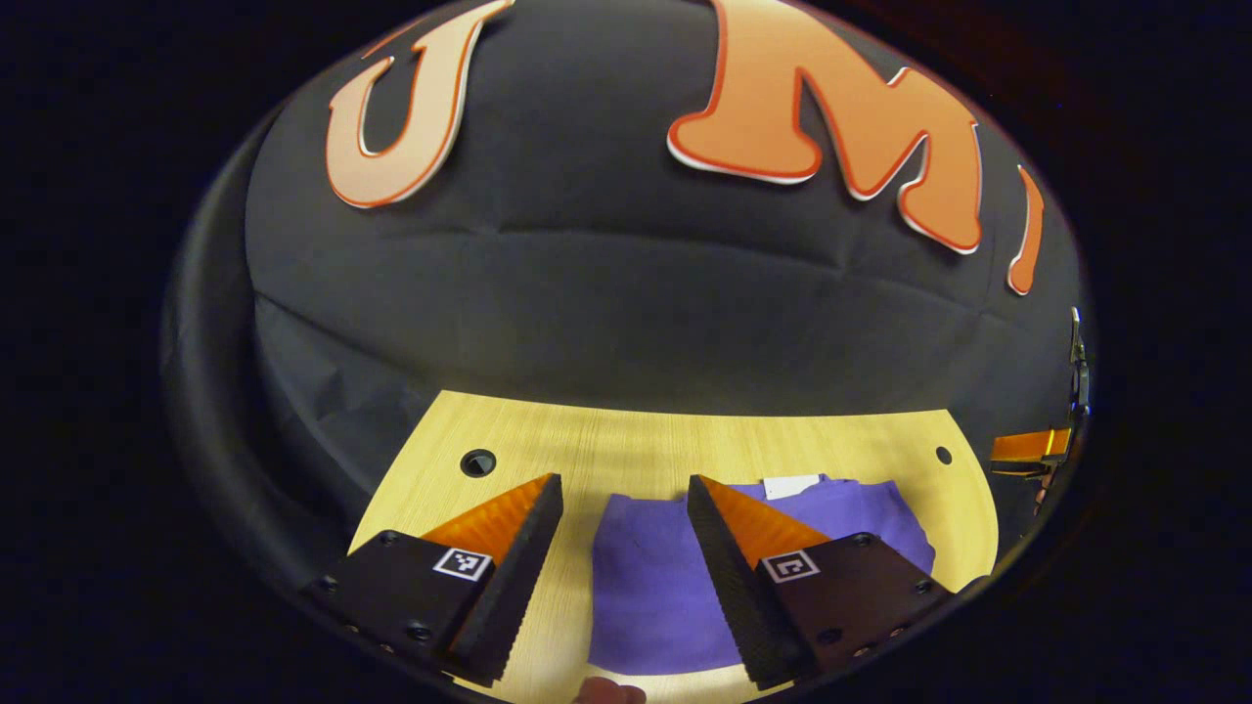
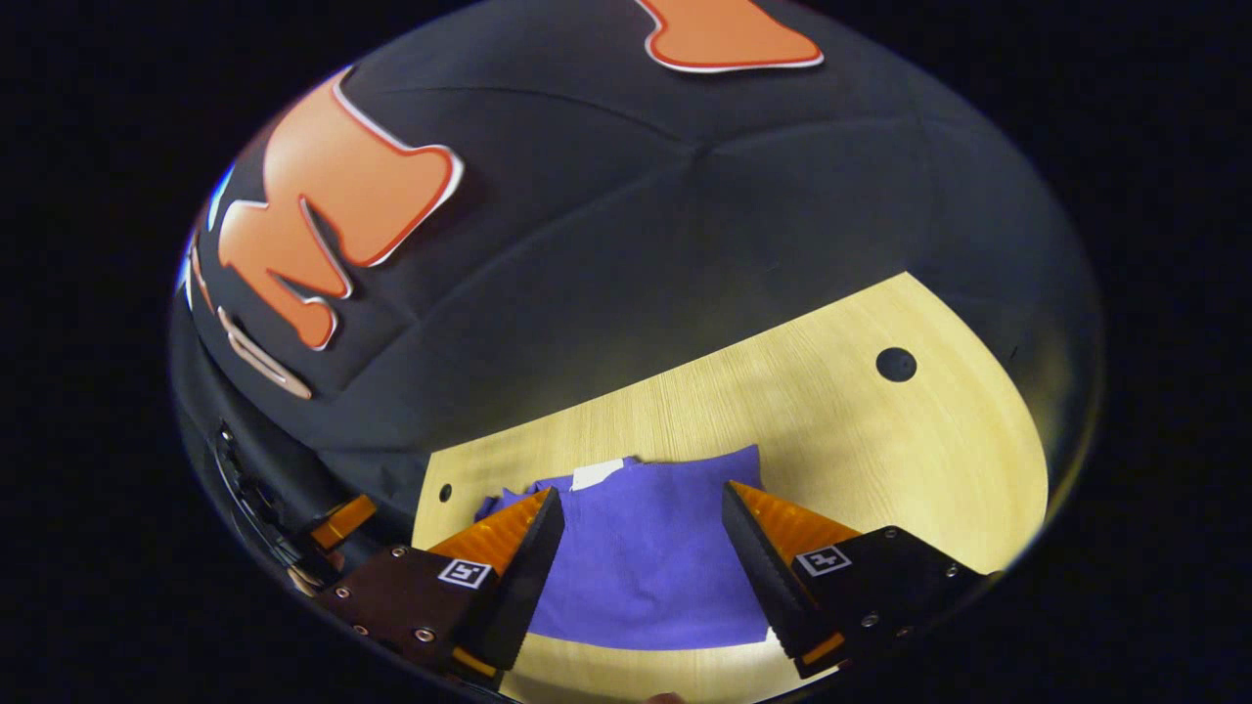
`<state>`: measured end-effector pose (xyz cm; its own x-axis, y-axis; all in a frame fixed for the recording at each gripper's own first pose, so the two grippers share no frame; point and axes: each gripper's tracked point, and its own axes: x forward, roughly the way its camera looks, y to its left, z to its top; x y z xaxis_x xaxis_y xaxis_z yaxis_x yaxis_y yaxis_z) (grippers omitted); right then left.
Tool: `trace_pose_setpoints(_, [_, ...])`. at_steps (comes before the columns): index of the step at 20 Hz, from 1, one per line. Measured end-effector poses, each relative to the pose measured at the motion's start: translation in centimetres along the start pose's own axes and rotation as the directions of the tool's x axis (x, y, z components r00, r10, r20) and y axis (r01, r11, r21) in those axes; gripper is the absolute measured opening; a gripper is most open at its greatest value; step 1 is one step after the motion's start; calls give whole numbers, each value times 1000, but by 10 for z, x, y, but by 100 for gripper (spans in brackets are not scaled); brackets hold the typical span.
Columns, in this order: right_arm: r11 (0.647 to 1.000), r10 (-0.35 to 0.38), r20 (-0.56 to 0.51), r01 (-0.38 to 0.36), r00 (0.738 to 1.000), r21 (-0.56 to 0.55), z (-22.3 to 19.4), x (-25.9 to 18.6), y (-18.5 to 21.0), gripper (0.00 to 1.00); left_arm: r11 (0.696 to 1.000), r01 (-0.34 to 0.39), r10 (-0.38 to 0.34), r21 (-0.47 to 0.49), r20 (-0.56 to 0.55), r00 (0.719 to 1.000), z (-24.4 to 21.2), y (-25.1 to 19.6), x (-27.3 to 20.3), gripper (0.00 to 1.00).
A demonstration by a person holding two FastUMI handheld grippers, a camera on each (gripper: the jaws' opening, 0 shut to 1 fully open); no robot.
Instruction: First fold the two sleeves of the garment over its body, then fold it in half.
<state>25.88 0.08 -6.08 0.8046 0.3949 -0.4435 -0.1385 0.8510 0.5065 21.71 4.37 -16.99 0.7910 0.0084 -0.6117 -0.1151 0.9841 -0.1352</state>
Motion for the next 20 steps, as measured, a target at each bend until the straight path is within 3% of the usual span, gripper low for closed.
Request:
trace_pose_setpoints(4, [996,46,114,-37,992,-78,8,-39,27,97,998,7,-15,58,131,991,4,-26,-56,90])
trace_pose_setpoints(5, [995,60,122,-49,991,-89,3,-48,33,97,998,9,-20,64,171,985,6,-31,-71,94])
trace_pose_setpoints(8, [989,86,195,-60,977,-136,-2,-76,52,97,997,-21,-1,73,281,960,17,-41,-117,94])
trace_pose_setpoints(10, [978,103,262,-51,959,-200,-3,-99,64,97,999,4,-24,54,368,930,27,-54,-149,94])
trace_pose_setpoints(13, [955,131,359,-20,924,-297,-6,-136,82,97,994,67,-100,82,512,853,40,-87,-189,93])
trace_pose_setpoints(17, [922,157,447,31,881,-385,-25,-178,94,100,989,29,-105,142,562,820,25,-105,-226,93])
trace_pose_setpoints(20, [897,160,512,92,844,-432,-35,-204,93,97,990,-4,-85,142,611,787,16,-104,-256,93])
